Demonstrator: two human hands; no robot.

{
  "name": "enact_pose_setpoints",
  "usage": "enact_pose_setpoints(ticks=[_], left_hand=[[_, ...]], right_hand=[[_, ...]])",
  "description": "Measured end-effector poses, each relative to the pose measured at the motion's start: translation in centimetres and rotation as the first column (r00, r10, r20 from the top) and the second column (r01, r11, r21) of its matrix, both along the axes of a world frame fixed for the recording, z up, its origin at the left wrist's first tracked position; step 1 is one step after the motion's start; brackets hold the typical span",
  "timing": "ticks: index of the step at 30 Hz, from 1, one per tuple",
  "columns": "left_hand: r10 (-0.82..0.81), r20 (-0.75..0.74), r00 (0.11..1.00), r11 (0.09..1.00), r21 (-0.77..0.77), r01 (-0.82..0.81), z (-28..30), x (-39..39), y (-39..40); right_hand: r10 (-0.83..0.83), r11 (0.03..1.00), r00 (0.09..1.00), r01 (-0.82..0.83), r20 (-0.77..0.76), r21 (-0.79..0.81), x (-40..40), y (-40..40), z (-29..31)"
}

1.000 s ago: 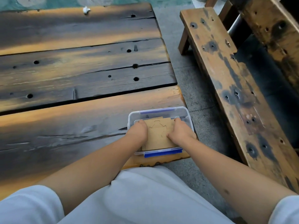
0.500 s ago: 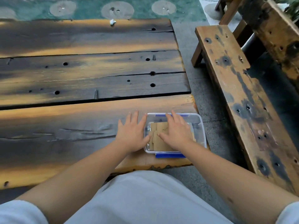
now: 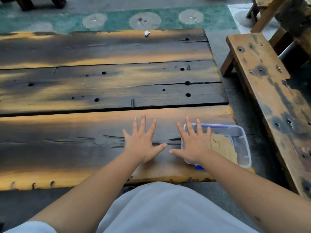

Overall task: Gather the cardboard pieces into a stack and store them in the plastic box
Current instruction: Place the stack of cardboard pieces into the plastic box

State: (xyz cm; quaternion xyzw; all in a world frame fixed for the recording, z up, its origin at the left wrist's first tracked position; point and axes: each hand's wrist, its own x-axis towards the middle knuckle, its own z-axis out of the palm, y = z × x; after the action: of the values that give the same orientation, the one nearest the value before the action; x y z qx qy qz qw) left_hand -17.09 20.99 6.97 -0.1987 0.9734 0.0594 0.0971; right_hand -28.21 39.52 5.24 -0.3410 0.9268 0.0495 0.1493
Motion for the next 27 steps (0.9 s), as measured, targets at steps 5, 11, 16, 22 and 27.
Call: enact_pose_setpoints(ticks=[5, 11, 16, 22, 27], left_hand=[[-0.012, -0.030, 0.999, 0.999, 0.035, 0.013, 0.3, 0.2, -2.4], [-0.163, -0.085, 0.983, 0.986, 0.011, 0.164, 1.1, -0.7, -4.2], [-0.325, -0.118, 0.939, 0.946, -0.018, 0.325, 1.6, -1.4, -4.5], [-0.531, -0.116, 0.839, 0.846, -0.009, 0.534, 2.4, -3.0, -2.0], [-0.667, -0.132, 0.733, 0.742, -0.026, 0.670, 3.2, -3.3, 2.0]], right_hand=[[-0.065, 0.998, 0.998, 0.065, -0.004, -0.005, 1.4, -1.4, 0.9], [-0.200, 0.979, 0.980, 0.199, -0.017, -0.045, 3.2, -2.4, 1.5], [-0.318, 0.946, 0.948, 0.315, -0.023, -0.077, 5.1, -2.2, 2.1], [-0.526, 0.850, 0.849, 0.524, -0.038, -0.054, 8.5, 0.2, 2.5], [-0.668, 0.744, 0.742, 0.665, -0.059, -0.066, 11.9, 3.7, 3.3]])
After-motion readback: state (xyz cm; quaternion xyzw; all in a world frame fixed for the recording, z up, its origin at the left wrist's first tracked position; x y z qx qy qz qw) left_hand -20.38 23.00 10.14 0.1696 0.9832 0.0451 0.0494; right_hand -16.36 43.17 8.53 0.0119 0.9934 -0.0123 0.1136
